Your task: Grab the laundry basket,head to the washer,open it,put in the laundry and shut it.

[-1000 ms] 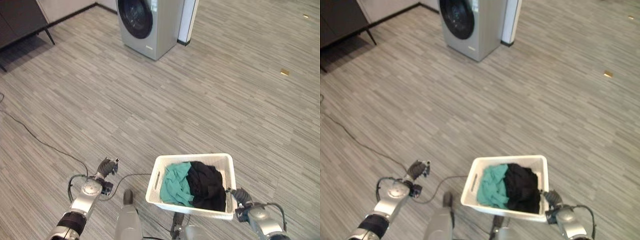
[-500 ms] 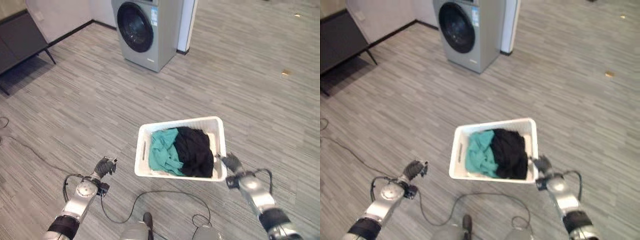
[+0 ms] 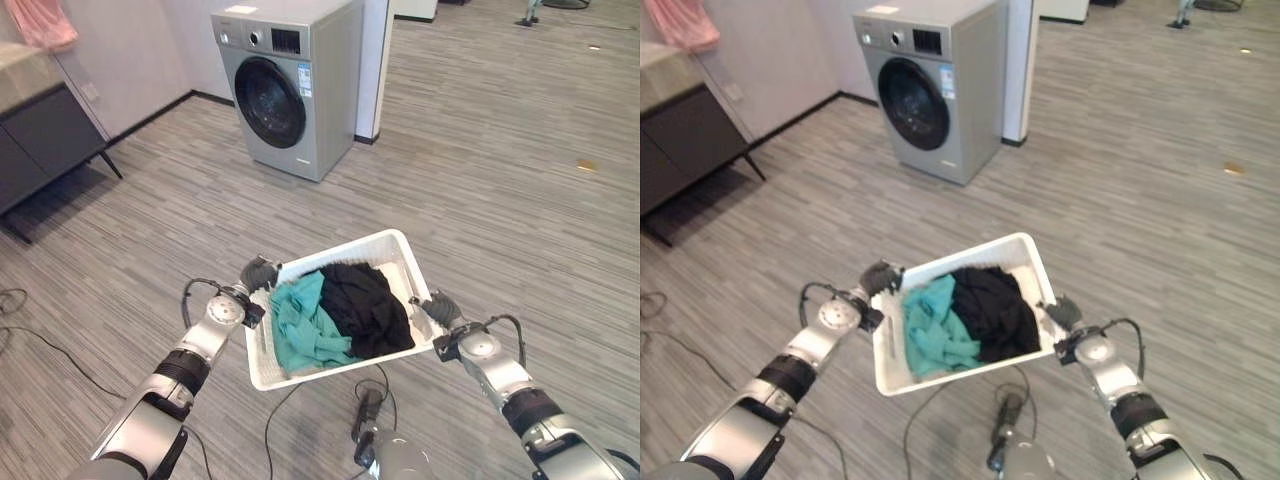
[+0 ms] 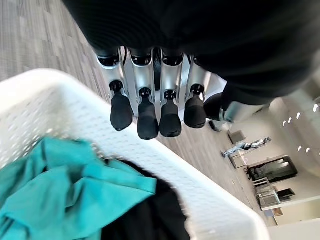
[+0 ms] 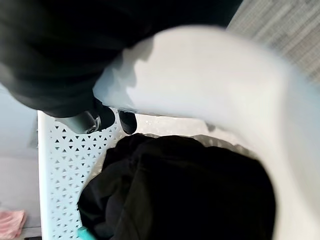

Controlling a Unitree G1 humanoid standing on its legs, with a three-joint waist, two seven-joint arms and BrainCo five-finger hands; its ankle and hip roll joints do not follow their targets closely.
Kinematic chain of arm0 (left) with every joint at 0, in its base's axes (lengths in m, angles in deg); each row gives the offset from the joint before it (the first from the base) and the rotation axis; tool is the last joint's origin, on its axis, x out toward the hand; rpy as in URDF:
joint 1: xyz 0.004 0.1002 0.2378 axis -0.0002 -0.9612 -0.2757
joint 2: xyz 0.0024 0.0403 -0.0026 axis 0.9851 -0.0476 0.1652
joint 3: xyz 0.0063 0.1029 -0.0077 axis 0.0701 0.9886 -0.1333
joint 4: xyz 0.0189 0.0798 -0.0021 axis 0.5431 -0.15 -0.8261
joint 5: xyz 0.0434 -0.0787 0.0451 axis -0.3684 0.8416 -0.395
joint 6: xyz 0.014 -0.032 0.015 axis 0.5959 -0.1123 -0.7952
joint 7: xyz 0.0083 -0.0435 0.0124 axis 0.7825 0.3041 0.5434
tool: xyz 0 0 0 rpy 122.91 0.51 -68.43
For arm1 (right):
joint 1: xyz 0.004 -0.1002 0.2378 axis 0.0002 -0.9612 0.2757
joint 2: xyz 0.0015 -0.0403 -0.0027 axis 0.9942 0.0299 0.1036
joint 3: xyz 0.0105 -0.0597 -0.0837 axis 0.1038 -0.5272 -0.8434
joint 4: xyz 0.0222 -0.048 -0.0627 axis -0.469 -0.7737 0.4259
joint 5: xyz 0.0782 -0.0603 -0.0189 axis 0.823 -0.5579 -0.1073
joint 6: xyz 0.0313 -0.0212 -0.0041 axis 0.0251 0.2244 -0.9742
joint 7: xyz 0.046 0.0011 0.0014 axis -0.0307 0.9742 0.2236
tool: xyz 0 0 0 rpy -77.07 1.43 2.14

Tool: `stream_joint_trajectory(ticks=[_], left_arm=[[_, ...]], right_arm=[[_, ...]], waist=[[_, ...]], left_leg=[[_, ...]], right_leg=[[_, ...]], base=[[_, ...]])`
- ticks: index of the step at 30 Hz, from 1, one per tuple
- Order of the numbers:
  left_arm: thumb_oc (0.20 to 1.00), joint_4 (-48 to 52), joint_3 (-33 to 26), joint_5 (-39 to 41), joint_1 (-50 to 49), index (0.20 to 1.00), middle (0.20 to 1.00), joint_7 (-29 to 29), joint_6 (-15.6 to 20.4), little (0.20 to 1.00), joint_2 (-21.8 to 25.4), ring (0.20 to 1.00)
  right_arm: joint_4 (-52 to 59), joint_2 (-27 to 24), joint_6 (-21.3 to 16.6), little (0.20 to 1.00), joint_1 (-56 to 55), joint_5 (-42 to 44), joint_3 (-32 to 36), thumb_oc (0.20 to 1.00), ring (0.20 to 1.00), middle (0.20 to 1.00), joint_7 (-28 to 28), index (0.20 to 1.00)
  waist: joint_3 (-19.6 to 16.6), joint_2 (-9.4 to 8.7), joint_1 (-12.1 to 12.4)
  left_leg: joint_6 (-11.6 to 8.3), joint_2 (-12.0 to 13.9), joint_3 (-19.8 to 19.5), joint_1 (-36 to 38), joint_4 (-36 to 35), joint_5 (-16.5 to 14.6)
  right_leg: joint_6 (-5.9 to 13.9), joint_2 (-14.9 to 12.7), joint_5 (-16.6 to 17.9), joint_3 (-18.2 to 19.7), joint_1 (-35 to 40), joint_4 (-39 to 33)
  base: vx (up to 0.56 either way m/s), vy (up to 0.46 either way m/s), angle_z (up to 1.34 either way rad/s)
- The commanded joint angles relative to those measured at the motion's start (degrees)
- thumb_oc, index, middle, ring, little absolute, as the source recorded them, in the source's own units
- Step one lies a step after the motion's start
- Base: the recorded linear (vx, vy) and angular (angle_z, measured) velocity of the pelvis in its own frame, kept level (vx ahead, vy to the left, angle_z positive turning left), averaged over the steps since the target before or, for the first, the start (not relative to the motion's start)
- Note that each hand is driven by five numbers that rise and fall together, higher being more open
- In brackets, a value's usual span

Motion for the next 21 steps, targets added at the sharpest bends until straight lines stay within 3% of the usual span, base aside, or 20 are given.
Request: stream_joint_trajectory(ticks=[1,3,5,7,8,9,10,11,13,15,16,17,19,21], left_arm=[[0.200,-4.5,2.4,-0.3,3.2,0.200,0.200,-1.7,1.9,0.200,1.0,0.200],[0.200,-5.7,2.9,0.8,3.8,0.200,0.200,-2.1,1.6,0.200,0.5,0.200],[0.200,-7.3,2.8,1.8,4.7,0.200,0.200,-2.7,1.4,0.200,0.4,0.200],[0.200,-9.7,3.5,2.4,5.8,0.200,0.200,-3.2,1.1,0.200,0.4,0.200],[0.200,-9.8,3.6,2.4,5.9,0.200,0.200,-3.2,1.1,0.200,0.3,0.200],[0.200,-10.5,3.8,2.4,6.2,0.200,0.200,-3.5,1.0,0.200,0.2,0.200],[0.200,-11.6,3.9,2.3,6.8,0.200,0.200,-3.9,0.8,0.200,-0.2,0.200],[0.200,-13.3,3.9,2.3,7.9,0.200,0.200,-4.6,0.5,0.200,-0.8,0.200],[0.200,-14.3,4.3,2.5,8.6,0.200,0.200,-5.1,0.5,0.200,-1.4,0.200],[0.200,-14.2,4.4,2.5,8.4,0.200,0.200,-5.4,0.5,0.200,-0.7,0.200],[0.200,-14.2,4.4,2.5,8.4,0.200,0.200,-5.4,0.4,0.200,-0.7,0.200],[0.200,-13.8,4.7,2.3,7.8,0.200,0.200,-5.3,0.6,0.200,0.1,0.200],[0.200,-13.3,5.0,2.3,7.3,0.200,0.200,-5.1,0.5,0.200,0.4,0.200],[0.200,-10.9,4.6,2.6,5.4,0.200,0.200,-5.0,0.8,0.200,1.7,0.200]], right_arm=[[4.5,2.5,-8.2,0.200,8.6,12.5,3.5,0.200,0.200,0.200,-0.5,0.200],[2.8,3.5,-8.3,0.200,10.4,14.7,2.5,0.200,0.200,0.200,-1.0,0.200],[1.2,4.8,-8.1,0.200,13.0,16.0,1.4,0.200,0.200,0.200,-1.2,0.200],[-0.4,5.2,-7.8,0.200,15.3,16.8,0.0,0.200,0.200,0.200,-1.8,0.200],[-0.4,5.2,-7.8,0.200,15.4,16.9,0.1,0.200,0.200,0.200,-1.8,0.200],[-0.4,5.3,-7.6,0.200,16.0,17.1,-0.4,0.200,0.200,0.200,-2.2,0.200],[-0.6,5.5,-7.5,0.200,16.8,17.4,-0.7,0.200,0.200,0.200,-2.3,0.200],[-0.7,6.0,-7.9,0.200,17.5,17.9,-1.0,0.200,0.200,0.200,-2.9,0.200],[-0.7,6.3,-8.3,0.200,17.9,18.5,-0.9,0.200,0.200,0.200,-3.4,0.200],[-0.6,6.6,-8.6,0.200,17.7,18.8,-0.8,0.200,0.200,0.200,-3.6,0.200],[-0.6,6.6,-8.6,0.200,17.7,18.8,-0.8,0.200,0.200,0.200,-3.6,0.200],[-0.9,7.3,-9.3,0.200,17.8,19.4,-0.7,0.200,0.200,0.200,-3.5,0.200],[-1.1,7.5,-9.5,0.200,18.1,19.7,-0.7,0.200,0.200,0.200,-3.6,0.200],[-1.1,8.2,-9.6,0.200,19.1,20.0,-0.9,0.200,0.200,0.200,-3.4,0.200]], waist=[[-3.3,-1.66,0.0],[-3.1,-1.78,0.5],[-2.3,-2.12,1.9],[-1.5,-3.39,3.5],[-1.3,-3.92,3.5],[-1.1,-3.71,4.1],[-0.8,-4.35,4.6],[-0.5,-5.34,5.3],[-0.4,-6.13,5.5],[-0.5,-6.36,5.9],[-0.5,-6.49,5.9],[-0.1,-6.20,7.1],[0.2,-6.06,7.6],[0.8,-5.07,8.9]], left_leg=[[-5.20,1.0,3.1,-5.5,15.1,5.9],[-8.59,5.1,4.7,-9.5,27.5,13.6],[-9.41,6.9,4.8,-12.1,36.2,18.0],[-8.41,8.8,5.4,-15.8,41.2,19.3],[-7.47,8.5,6.2,-16.3,41.4,19.9],[-7.50,10.7,6.3,-17.0,41.1,18.3],[-6.73,12.2,7.1,-18.1,39.3,17.0],[-4.85,14.5,8.2,-19.7,31.4,13.3],[-4.64,16.4,9.1,-21.3,19.5,12.7],[-5.19,15.9,8.5,-22.3,7.6,14.9],[-5.17,15.7,8.7,-21.9,6.8,15.2],[-6.54,14.7,5.4,-23.0,-2.1,19.1],[-6.20,14.4,4.1,-24.9,-5.7,20.8],[-6.97,14.2,0.1,-26.8,-9.2,21.5]], right_leg=[[6.48,2.1,-3.6,2.0,4.5,-4.0],[3.86,3.3,-6.1,1.6,7.2,-3.5],[1.64,4.7,-7.9,3.1,9.8,-3.6],[0.50,5.0,-9.2,4.4,12.2,-3.9],[0.25,4.1,-8.5,3.8,11.8,-3.9],[0.34,5.1,-9.7,5.2,13.2,-4.2],[0.56,4.9,-10.3,5.4,14.1,-4.4],[1.54,4.0,-11.1,6.3,15.0,-4.4],[2.50,2.7,-12.0,6.4,15.9,-4.5],[2.74,2.6,-13.0,6.8,17.0,-4.0],[2.76,2.5,-13.0,6.9,17.0,-4.0],[3.07,3.0,-14.0,7.4,18.6,-3.5],[2.96,2.8,-14.3,7.1,18.8,-3.1],[3.28,2.5,-16.2,9.2,20.4,-1.4]], base=[[0.33,-0.198,0.02],[0.36,-0.250,-0.11],[0.29,-0.170,-0.46],[0.21,-0.088,-0.93],[0.18,-0.046,-0.68],[0.18,-0.010,-0.44],[0.40,0.033,-0.34],[0.32,0.108,-0.30],[0.27,0.151,-0.29],[0.20,0.131,-0.13],[0.26,0.177,0.03],[0.23,0.211,0.00],[0.17,0.180,0.00],[0.24,0.212,-0.15]])
